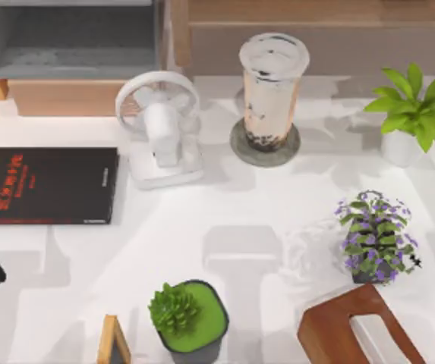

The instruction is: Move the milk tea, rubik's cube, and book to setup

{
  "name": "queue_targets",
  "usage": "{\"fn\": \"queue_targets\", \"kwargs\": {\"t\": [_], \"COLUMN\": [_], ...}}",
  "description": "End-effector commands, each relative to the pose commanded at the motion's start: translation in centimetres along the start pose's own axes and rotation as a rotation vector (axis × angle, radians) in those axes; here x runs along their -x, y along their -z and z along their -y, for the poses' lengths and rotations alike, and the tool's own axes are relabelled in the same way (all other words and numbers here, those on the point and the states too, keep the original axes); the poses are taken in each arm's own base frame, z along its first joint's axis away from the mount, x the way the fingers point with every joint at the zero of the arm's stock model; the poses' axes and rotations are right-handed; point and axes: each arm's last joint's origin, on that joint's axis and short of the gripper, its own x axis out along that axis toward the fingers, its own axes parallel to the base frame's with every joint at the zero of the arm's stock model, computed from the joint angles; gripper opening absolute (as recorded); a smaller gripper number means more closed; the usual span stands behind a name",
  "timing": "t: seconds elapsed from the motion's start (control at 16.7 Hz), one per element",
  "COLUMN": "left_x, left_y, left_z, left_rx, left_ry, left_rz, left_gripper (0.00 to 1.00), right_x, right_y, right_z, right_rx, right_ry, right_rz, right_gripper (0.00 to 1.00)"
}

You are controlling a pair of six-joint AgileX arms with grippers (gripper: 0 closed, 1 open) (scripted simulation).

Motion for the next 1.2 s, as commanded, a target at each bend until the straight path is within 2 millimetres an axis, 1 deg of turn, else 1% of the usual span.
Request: {"fn": "queue_targets", "kwargs": {"t": [0.06, 0.12, 0.24, 0.3, 0.42, 0.54, 0.66, 0.96, 1.08, 1.2], "left_x": [0.0, 0.0, 0.0, 0.0, 0.0, 0.0, 0.0, 0.0, 0.0, 0.0], "left_y": [0.0, 0.0, 0.0, 0.0, 0.0, 0.0, 0.0, 0.0, 0.0, 0.0], "left_z": [0.0, 0.0, 0.0, 0.0, 0.0, 0.0, 0.0, 0.0, 0.0, 0.0], "left_rx": [0.000, 0.000, 0.000, 0.000, 0.000, 0.000, 0.000, 0.000, 0.000, 0.000], "left_ry": [0.000, 0.000, 0.000, 0.000, 0.000, 0.000, 0.000, 0.000, 0.000, 0.000], "left_rz": [0.000, 0.000, 0.000, 0.000, 0.000, 0.000, 0.000, 0.000, 0.000, 0.000], "left_gripper": [1.00, 1.00, 1.00, 1.00, 1.00, 1.00, 1.00, 1.00, 1.00, 1.00], "right_x": [1.6, 3.0, 4.8, 5.1, 4.7, 3.8, 3.3, 3.4, 3.1, 2.4], "right_y": [-1.1, -1.9, -3.1, -3.4, -3.6, -3.6, -3.6, -3.8, -4.5, -6.0], "right_z": [-2.2, -4.0, -6.6, -7.4, -8.4, -8.5, -8.3, -8.3, -7.9, -7.2], "right_rx": [0.010, 0.010, -0.013, -0.029, -0.058, -0.079, -0.089, -0.092, -0.111, -0.143], "right_ry": [-0.028, -0.048, -0.059, -0.051, -0.012, 0.041, 0.072, 0.067, 0.076, 0.096], "right_rz": [0.114, 0.218, 0.387, 0.449, 0.522, 0.553, 0.563, 0.567, 0.588, 0.623], "right_gripper": [0.00, 0.00, 0.00, 0.00, 0.00, 0.00, 0.00, 0.00, 0.00, 0.00]}}
